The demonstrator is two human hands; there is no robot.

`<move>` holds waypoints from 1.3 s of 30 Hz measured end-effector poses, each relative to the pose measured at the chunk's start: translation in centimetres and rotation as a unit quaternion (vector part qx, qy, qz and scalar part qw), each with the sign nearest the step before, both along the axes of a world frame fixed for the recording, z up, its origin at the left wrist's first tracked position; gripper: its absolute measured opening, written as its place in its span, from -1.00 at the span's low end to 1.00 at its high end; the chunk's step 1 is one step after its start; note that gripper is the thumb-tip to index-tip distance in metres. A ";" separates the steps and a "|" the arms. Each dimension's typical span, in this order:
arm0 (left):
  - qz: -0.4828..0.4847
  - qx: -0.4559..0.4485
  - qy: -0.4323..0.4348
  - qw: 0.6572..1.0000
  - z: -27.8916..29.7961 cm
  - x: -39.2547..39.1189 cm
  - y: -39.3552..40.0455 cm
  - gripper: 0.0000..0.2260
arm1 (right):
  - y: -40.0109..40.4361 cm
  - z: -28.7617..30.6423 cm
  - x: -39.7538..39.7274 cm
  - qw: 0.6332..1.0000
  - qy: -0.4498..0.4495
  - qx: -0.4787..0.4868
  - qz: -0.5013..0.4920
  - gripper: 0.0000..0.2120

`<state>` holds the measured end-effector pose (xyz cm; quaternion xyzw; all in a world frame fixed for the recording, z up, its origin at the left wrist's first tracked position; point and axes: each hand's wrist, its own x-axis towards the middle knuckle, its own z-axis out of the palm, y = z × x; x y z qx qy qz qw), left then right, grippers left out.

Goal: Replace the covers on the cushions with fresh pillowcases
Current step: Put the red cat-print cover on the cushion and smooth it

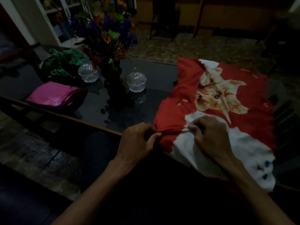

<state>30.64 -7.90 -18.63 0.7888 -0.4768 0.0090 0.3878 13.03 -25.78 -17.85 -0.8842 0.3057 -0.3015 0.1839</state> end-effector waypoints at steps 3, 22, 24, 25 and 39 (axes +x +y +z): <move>-0.012 -0.008 0.045 0.999 -0.4 -0.2 -0.2 -0.78 | -0.6 0.3 -1.0 0.996 -0.070 0.039 -0.030 -0.81; -0.014 0.081 0.084 0.993 -3.0 -2.3 0.2 -0.44 | 3.8 -2.2 -3.0 0.993 0.030 -0.090 0.072 -0.77; -0.015 0.096 0.074 0.993 -2.7 -1.9 0.2 -0.47 | 3.9 -2.6 -3.1 0.987 0.046 -0.123 0.097 -0.86; -0.021 0.095 0.074 0.992 -2.4 -1.7 0.3 -0.51 | 3.8 -2.7 -3.2 0.986 0.035 -0.129 0.102 -0.89; -0.028 0.132 0.150 0.979 1.2 2.4 -6.6 -0.88 | 1.6 -2.6 -7.1 0.997 0.005 -0.028 0.073 -0.87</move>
